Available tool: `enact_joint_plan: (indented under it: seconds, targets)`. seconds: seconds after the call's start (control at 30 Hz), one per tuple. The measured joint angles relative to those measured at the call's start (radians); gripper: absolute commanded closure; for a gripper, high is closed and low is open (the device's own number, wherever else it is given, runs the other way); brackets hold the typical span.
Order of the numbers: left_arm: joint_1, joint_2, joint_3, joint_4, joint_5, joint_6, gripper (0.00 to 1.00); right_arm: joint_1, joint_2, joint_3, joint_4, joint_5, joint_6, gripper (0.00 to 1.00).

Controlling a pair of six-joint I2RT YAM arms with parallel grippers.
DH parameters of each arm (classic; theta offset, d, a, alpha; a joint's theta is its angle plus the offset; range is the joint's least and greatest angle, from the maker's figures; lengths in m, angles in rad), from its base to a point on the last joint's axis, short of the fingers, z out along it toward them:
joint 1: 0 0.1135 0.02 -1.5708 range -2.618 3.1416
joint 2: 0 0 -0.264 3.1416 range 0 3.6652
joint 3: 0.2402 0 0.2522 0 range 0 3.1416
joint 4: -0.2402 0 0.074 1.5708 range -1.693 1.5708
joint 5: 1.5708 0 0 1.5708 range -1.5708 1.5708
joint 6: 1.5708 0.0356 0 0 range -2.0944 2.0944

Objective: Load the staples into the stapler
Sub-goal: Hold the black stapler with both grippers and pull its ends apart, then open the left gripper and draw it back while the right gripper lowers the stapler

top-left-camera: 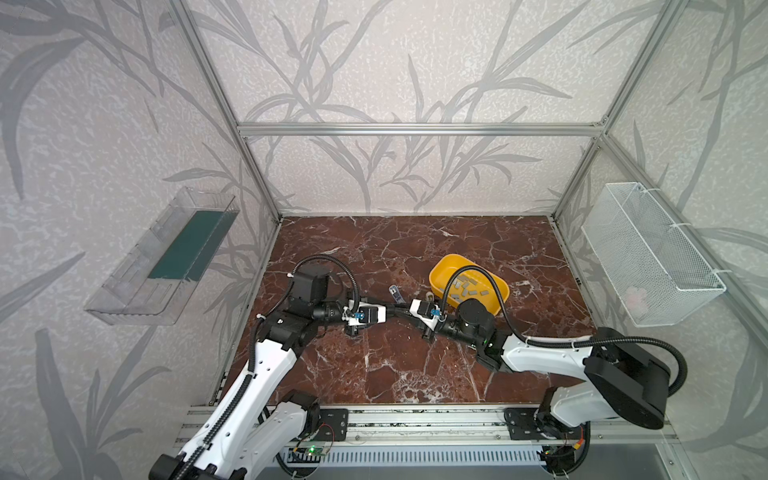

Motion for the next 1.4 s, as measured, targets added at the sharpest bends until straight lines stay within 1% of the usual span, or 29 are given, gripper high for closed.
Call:
enact_joint_plan:
  seconds: [0.2,0.5,0.57,0.63,0.7,0.73,0.83,1.0,1.13,1.27,1.4]
  targets:
    - [0.019,-0.026,0.000,0.007,0.048,-0.024,1.00,-0.003,0.008,0.004,-0.077,0.002,-0.033,0.62]
    - [0.031,-0.029,0.000,0.001,0.072,-0.040,1.00,-0.005,0.008,0.004,-0.103,-0.031,-0.031,0.59]
    - [0.034,-0.029,0.000,0.001,0.079,-0.043,1.00,-0.006,0.006,0.004,-0.105,-0.042,-0.027,0.60]
    - [0.037,-0.029,0.000,0.001,0.088,-0.046,1.00,-0.008,0.005,0.004,-0.106,-0.051,-0.024,0.66]
    - [0.039,-0.029,0.000,0.000,0.097,-0.055,1.00,-0.011,0.005,0.005,-0.108,-0.059,-0.018,0.77]
    - [0.040,-0.029,0.000,-0.001,0.102,-0.064,1.00,-0.013,0.005,0.006,-0.109,-0.060,-0.014,0.81]
    - [0.045,-0.029,0.000,0.005,0.117,-0.076,1.00,-0.013,0.005,0.007,-0.115,-0.088,-0.013,0.89]
    - [0.060,-0.029,0.000,0.011,0.142,-0.097,1.00,-0.013,0.005,0.017,-0.123,-0.105,-0.008,1.00]
    - [0.104,-0.027,0.000,0.032,0.187,-0.123,1.00,-0.013,0.006,0.025,-0.123,-0.110,-0.006,1.00]
    - [0.189,-0.015,-0.003,0.076,0.269,-0.172,1.00,-0.021,0.005,0.026,-0.116,-0.114,0.005,1.00]
    - [0.285,0.007,-0.005,0.147,0.351,-0.238,1.00,-0.068,0.003,-0.012,-0.067,-0.151,0.045,1.00]
